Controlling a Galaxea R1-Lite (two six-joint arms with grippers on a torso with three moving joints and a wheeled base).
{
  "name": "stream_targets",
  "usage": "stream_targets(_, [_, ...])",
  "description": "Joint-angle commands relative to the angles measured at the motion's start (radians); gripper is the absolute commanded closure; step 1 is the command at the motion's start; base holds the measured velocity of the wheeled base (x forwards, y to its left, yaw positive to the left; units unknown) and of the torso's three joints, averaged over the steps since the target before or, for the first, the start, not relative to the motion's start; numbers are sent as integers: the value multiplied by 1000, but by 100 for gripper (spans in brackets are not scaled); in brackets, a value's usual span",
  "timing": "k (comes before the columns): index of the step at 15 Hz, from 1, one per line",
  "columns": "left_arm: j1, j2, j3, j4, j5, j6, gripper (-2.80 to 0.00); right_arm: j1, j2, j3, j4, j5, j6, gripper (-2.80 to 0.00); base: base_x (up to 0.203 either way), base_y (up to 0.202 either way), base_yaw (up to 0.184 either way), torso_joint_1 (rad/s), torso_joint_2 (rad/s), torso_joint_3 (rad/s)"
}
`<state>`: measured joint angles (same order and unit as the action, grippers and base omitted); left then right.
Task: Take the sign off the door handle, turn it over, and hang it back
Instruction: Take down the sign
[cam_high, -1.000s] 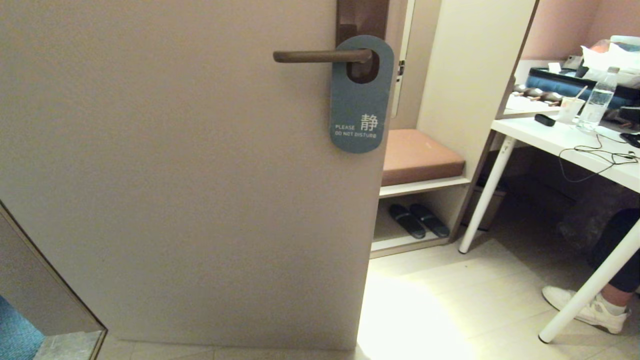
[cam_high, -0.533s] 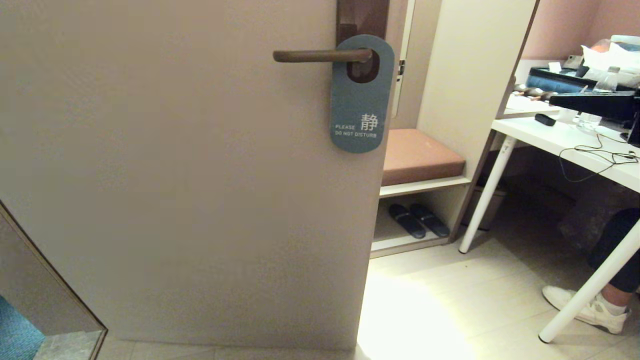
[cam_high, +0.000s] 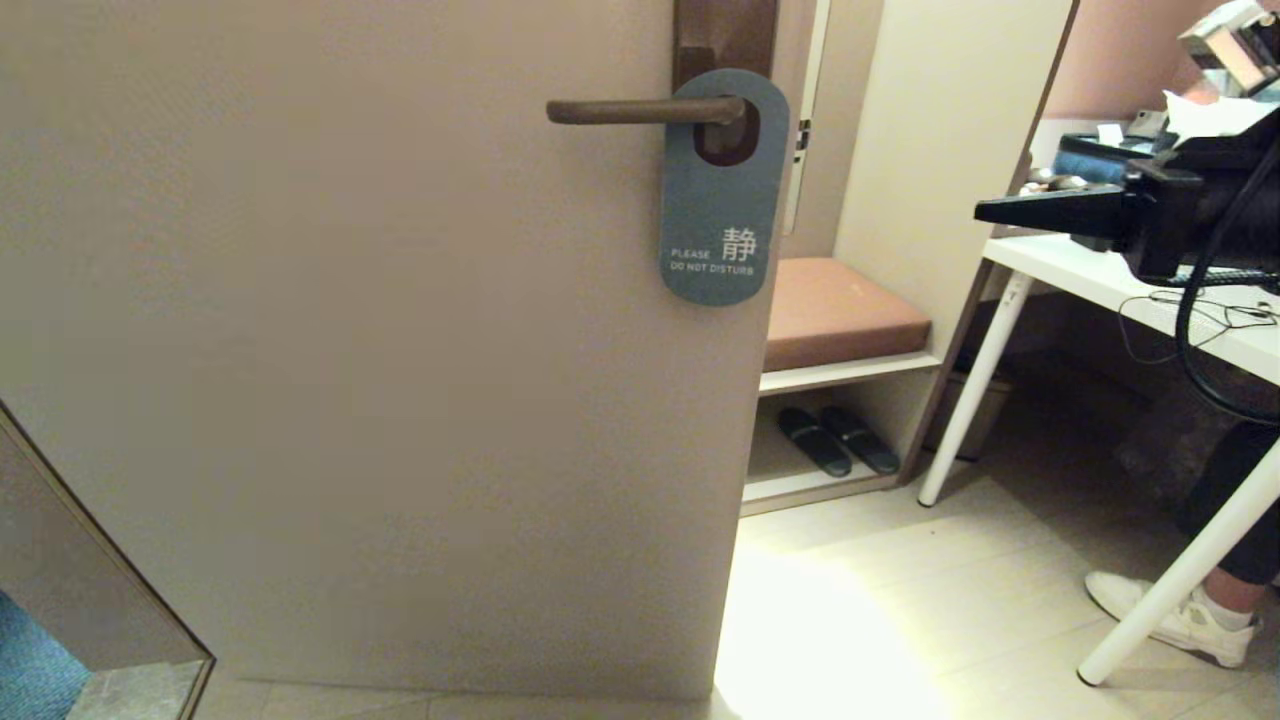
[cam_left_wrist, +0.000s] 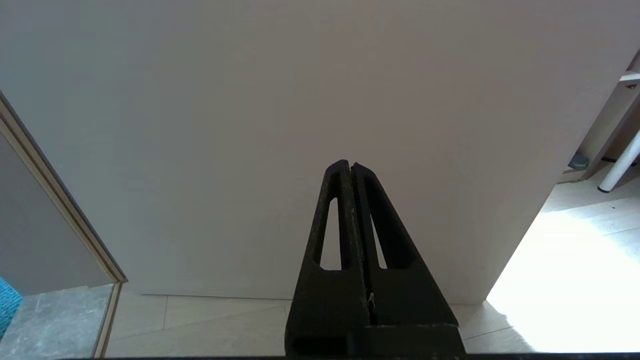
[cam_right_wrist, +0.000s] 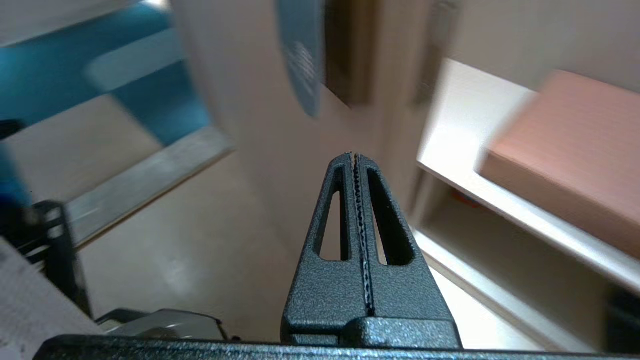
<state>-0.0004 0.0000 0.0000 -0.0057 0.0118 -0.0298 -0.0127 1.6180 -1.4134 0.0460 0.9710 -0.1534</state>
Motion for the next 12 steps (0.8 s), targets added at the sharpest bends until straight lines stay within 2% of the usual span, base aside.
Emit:
stream_targets(1, [0, 0, 0, 0, 0, -1, 0, 48, 123, -104, -1, 27, -4, 0, 0, 0, 0, 0, 0, 0])
stream_targets(4, [0, 0, 0, 0, 0, -1, 0, 100, 238, -249, -5, 74, -10, 0, 0, 0, 0, 0, 0, 0])
stream_targets(7, [0, 0, 0, 0, 0, -1, 0, 148, 317, -356, -9, 102, -81, 0, 0, 0, 0, 0, 0, 0])
stream_targets(9, [0, 0, 0, 0, 0, -1, 0, 172, 352, -403, -9, 104, -128, 0, 0, 0, 0, 0, 0, 0])
stream_targets(12, [0, 0, 0, 0, 0, -1, 0, 189, 389, -412, -9, 101, -149, 0, 0, 0, 0, 0, 0, 0])
